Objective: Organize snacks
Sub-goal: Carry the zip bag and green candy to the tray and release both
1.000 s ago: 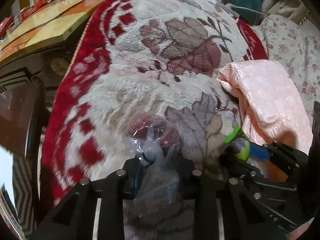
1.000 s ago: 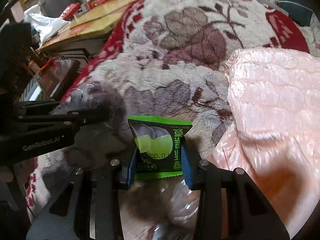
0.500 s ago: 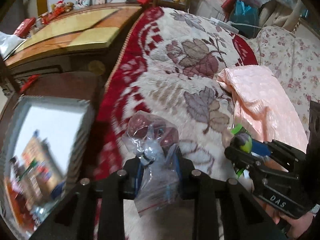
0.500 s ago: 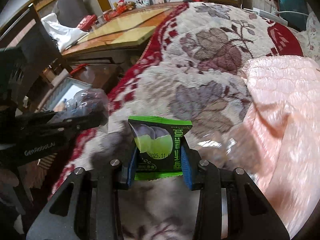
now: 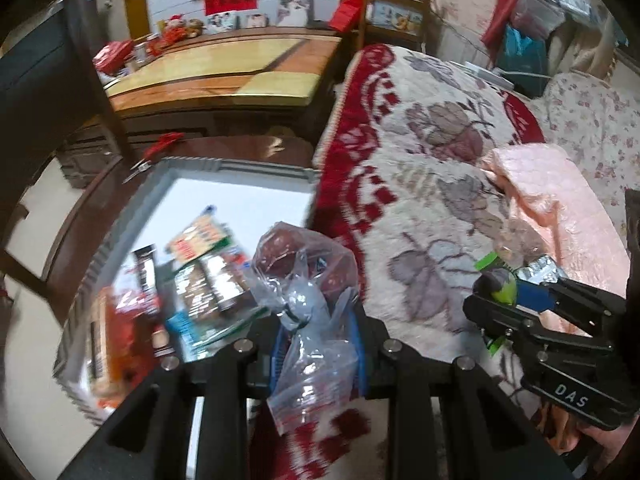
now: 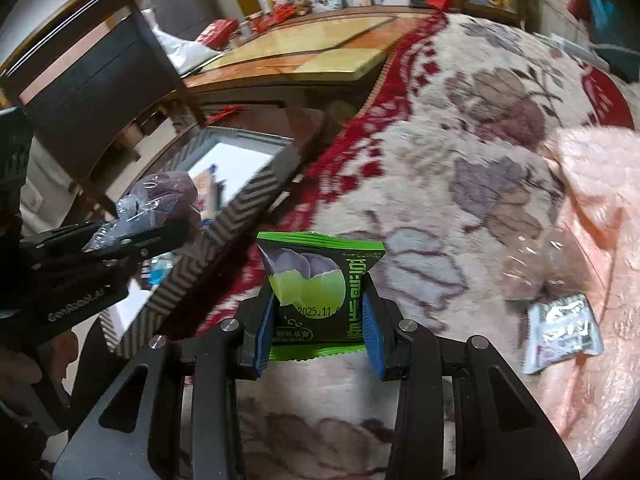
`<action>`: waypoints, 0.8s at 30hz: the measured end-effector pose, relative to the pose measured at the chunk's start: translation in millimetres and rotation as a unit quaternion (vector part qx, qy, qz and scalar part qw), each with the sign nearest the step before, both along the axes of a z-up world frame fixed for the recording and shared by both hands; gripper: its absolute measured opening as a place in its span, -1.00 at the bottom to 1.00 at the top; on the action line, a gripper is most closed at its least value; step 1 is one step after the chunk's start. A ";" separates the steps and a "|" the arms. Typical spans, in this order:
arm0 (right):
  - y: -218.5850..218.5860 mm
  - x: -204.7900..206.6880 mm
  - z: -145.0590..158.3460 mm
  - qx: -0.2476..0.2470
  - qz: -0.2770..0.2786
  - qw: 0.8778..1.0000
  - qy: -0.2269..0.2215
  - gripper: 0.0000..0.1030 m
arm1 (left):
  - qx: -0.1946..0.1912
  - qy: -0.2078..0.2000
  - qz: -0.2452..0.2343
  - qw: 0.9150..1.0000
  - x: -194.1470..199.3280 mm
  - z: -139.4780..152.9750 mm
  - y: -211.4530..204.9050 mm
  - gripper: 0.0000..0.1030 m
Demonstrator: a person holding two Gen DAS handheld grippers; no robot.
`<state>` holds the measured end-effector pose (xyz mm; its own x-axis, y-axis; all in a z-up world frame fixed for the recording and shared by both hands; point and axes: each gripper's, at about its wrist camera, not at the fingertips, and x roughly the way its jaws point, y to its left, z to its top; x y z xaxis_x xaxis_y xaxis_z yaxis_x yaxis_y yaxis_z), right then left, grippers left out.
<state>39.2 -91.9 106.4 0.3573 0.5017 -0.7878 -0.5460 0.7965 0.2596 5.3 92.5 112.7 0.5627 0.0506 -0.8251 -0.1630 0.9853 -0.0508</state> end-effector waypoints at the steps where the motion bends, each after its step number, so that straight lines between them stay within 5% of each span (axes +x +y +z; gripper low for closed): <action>1: 7.9 -2.0 1.6 -0.002 0.009 1.000 -0.001 -0.28 | 0.000 0.000 0.006 1.000 -3.4 -0.5 5.6 -0.44; 24: 157.0 -14.1 7.2 -0.049 0.149 0.988 -0.011 -0.28 | -0.013 0.022 0.127 0.992 -47.2 -30.6 114.4 -0.44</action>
